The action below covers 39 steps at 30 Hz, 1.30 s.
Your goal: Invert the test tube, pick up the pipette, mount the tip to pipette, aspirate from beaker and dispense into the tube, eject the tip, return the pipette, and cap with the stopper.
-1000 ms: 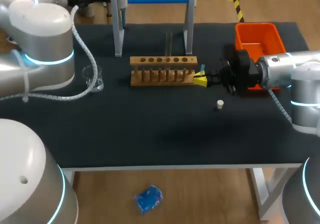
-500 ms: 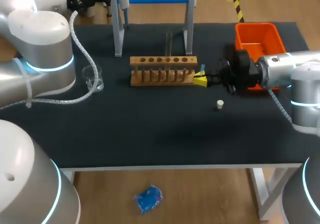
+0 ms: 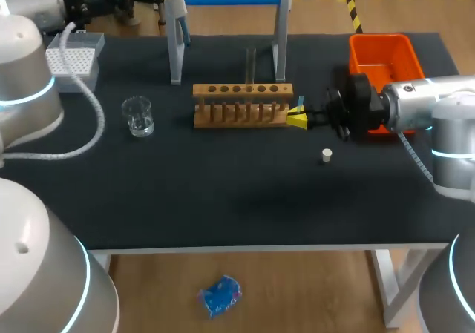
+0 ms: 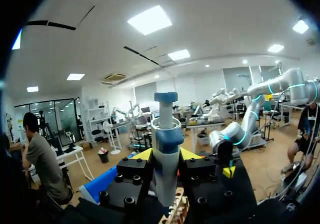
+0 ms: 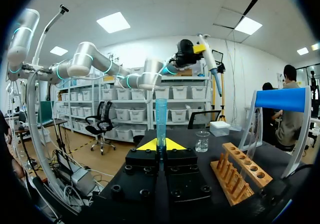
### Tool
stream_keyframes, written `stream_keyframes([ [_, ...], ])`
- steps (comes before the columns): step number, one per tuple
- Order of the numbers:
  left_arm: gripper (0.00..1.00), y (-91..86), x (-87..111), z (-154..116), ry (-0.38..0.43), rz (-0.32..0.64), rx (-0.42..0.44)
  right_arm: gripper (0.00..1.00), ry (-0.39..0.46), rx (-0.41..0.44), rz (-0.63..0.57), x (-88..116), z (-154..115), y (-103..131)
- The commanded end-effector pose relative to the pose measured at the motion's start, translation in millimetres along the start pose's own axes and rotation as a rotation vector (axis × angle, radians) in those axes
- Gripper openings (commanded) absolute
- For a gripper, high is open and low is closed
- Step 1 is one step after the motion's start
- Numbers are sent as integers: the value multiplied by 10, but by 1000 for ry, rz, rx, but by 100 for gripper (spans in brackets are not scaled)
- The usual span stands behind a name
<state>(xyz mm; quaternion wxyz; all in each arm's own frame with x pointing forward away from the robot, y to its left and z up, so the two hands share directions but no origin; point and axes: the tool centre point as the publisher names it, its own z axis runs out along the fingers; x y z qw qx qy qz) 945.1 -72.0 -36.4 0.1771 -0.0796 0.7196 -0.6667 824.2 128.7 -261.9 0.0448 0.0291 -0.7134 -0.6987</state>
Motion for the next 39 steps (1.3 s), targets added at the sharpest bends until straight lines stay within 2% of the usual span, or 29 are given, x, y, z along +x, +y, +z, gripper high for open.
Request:
stream_keyframes([
  [1, 0, -128, 356, -93, -7, -6, -17, 0, 1, 1, -1, 2, -8, 0],
  [17, 0, -123, 361, -53, 6, -15, -7, 0, 1, 1, -1, 2, -8, 0],
  [22, 0, -190, 564, 101, 76, -21, -22, 0, 1, 1, -1, 2, -8, 0],
  [31, 0, -296, 1095, 357, 219, -65, -79, 0, 1, 1, -1, 2, -8, 0],
  [32, 0, -305, 1143, 404, 222, -77, -62, 0, 1, 1, -1, 2, -8, 0],
  [35, 0, -289, 1236, 532, 249, -77, -70, 0, 1, 1, -1, 2, -8, 0],
  [39, 0, -282, 1243, 549, 245, -80, -60, 0, 1, 1, -1, 2, -8, 0],
])
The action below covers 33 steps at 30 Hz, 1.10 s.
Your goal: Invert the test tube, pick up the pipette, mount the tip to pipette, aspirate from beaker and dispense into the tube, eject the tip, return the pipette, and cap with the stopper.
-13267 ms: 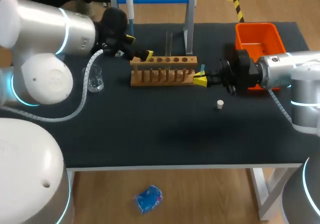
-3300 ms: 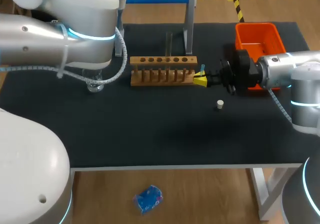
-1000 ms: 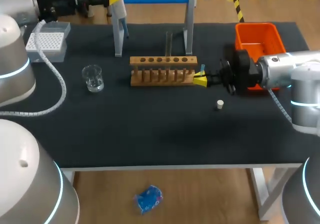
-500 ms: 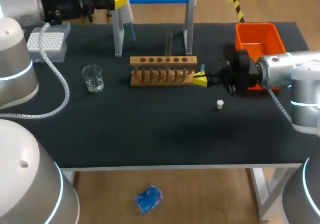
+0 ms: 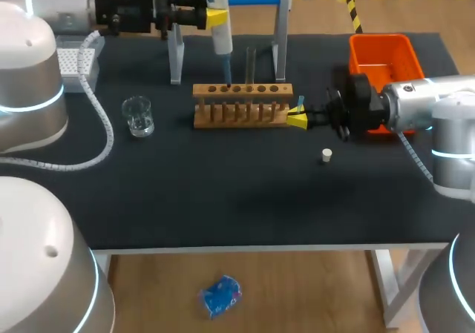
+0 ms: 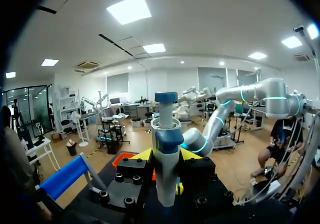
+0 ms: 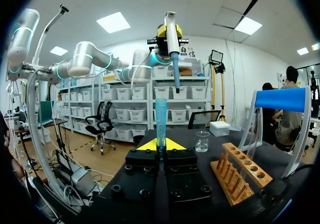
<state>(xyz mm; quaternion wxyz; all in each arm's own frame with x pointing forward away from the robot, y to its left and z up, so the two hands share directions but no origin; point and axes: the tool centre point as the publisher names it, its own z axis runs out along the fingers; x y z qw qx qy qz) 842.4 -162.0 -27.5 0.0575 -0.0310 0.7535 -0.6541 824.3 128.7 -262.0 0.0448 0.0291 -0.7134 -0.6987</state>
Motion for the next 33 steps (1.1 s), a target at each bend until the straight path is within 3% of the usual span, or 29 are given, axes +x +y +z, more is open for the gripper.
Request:
stream_keyframes([
  [1, 0, 12, -31, 82, -3, 1, 6, 0, 1, 0, -1, 3, -7, 0],
  [23, 0, 12, -31, 82, -3, 1, 6, 0, 1, 0, -1, 3, -7, 0],
  [27, 0, 56, -150, 92, 17, -7, -8, 0, 1, 0, -1, 3, -7, 0],
  [33, 0, 59, -165, 96, 33, -7, -26, 0, 1, 0, -1, 3, -7, 0],
])
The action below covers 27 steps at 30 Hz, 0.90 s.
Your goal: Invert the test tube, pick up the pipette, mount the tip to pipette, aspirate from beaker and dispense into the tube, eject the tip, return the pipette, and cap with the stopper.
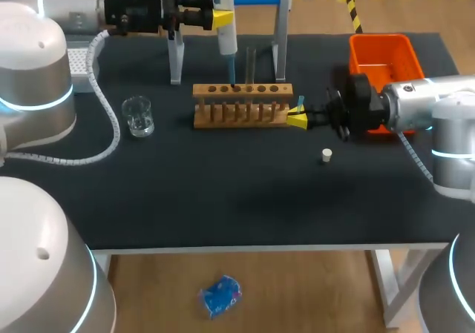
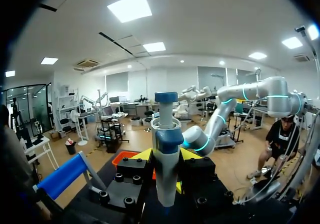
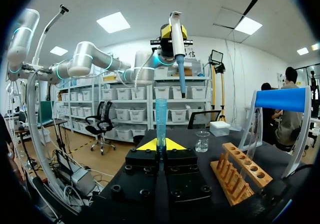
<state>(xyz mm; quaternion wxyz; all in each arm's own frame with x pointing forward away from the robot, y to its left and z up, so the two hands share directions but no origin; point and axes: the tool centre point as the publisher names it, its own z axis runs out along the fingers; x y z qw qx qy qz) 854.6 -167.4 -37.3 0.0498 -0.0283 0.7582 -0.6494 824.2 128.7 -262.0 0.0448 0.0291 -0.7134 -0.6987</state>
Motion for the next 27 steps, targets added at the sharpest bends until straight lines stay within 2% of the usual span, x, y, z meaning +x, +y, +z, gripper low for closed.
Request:
stream_keyframes([
  [1, 0, -36, -53, 19, 20, -2, -14, 0, 1, 0, -1, 3, -7, 0],
  [11, 0, -169, -69, 210, 43, 12, -20, 0, 1, 0, -1, 3, -7, 0],
  [27, 0, -232, -29, 582, 104, 10, -19, 0, 1, 0, -1, 3, -7, 0],
])
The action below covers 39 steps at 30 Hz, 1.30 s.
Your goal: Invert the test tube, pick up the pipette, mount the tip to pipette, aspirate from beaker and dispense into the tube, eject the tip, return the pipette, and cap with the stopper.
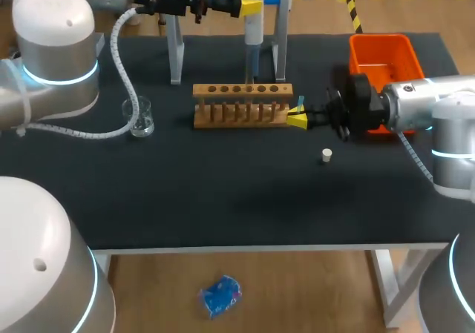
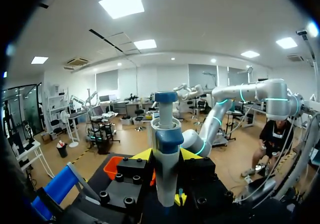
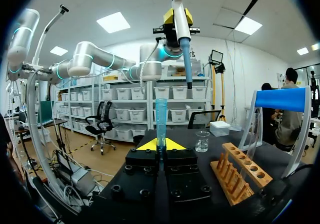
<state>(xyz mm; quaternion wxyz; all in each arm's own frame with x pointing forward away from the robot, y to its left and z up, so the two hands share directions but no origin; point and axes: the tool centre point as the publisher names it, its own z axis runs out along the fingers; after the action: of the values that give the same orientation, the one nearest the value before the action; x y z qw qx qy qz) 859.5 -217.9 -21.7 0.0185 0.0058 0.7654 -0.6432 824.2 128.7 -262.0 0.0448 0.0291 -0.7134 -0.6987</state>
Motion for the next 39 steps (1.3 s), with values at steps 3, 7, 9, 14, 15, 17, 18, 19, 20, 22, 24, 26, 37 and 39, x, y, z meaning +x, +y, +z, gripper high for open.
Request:
stream_keyframes([
  [3, 0, 6, -33, 117, 13, -3, -11, 0, 1, 1, -1, 2, -8, 0],
  [7, 0, 6, -33, 117, 13, -3, -11, 0, 1, 1, -1, 2, -8, 0],
  [9, 0, 6, -33, 117, 13, -3, -11, 0, 1, 1, -1, 2, -8, 0],
  [14, 0, 6, -33, 117, 13, -3, -11, 0, 1, 1, -1, 2, -8, 0],
  [15, 0, 6, -33, 117, 13, -3, -11, 0, 1, 1, -1, 2, -8, 0],
  [17, 0, 6, -33, 117, 13, -3, -11, 0, 1, 1, -1, 2, -8, 0],
  [18, 0, 6, -33, 117, 13, -3, -11, 0, 1, 1, -1, 2, -8, 0],
  [19, 0, 6, -33, 117, 13, -3, -11, 0, 1, 1, -1, 2, -8, 0],
  [20, 0, 6, -33, 117, 13, -3, -11, 0, 1, 1, -1, 2, -8, 0],
  [22, 0, 6, -33, 117, 13, -3, -11, 0, 1, 1, -1, 2, -8, 0],
  [24, 0, 6, -33, 117, 13, -3, -11, 0, 1, 1, -1, 2, -8, 0],
  [26, 0, 6, -33, 117, 13, -3, -11, 0, 17, 14, -20, -36, 45, -25],
  [37, 0, 6, -33, 117, 13, -3, -11, 0, 69, 49, -74, -170, 408, -102],
  [39, 0, 6, -33, 117, 13, -3, -11, 0, 62, 42, -75, -226, 449, -116],
])
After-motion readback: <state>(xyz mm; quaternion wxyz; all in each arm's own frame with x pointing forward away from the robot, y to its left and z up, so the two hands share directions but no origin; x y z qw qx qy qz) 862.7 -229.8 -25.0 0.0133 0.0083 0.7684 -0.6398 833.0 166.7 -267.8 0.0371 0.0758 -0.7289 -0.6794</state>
